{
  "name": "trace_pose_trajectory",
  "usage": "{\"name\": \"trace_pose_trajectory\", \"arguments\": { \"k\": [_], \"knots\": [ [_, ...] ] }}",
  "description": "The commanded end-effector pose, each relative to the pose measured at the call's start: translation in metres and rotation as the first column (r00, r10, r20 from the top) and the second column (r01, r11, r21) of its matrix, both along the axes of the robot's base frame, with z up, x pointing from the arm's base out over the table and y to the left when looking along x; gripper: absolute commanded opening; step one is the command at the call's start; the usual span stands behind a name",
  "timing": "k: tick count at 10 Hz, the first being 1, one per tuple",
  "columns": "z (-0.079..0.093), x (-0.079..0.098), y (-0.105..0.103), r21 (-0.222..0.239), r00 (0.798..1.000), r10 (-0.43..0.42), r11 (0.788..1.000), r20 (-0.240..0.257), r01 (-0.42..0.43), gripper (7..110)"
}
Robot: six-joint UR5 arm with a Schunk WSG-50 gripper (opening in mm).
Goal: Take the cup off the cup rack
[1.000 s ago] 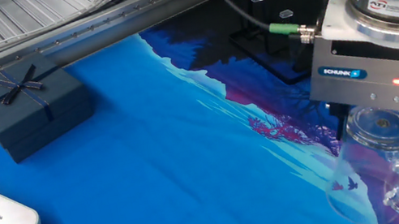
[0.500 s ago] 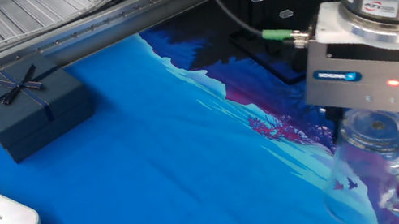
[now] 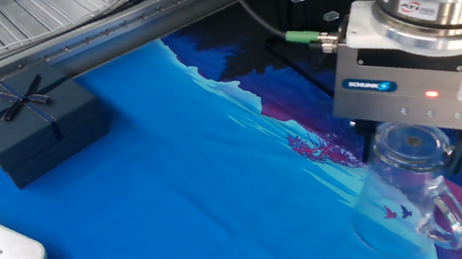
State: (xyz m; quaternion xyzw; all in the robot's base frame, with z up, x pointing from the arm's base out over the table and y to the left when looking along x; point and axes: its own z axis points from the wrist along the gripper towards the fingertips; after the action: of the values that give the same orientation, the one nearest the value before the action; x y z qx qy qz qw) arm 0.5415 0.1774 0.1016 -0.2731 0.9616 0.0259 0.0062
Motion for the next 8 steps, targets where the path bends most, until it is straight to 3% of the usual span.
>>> {"name": "trace_pose_trajectory", "arguments": {
  "k": [1,3,4,8],
  "knots": [
    [-0.0004,0.0006,0.0005,0.014,1.000,-0.002,1.000,0.002,0.002,66],
    [-0.0003,0.0017,0.0032,0.026,1.000,0.013,1.000,0.008,-0.013,66],
    [0.0001,0.0036,0.0037,0.029,1.000,0.017,0.999,0.014,-0.017,88],
    [0.0072,0.0009,0.0047,0.037,1.000,0.008,0.999,-0.011,-0.008,88]
  ]
}}
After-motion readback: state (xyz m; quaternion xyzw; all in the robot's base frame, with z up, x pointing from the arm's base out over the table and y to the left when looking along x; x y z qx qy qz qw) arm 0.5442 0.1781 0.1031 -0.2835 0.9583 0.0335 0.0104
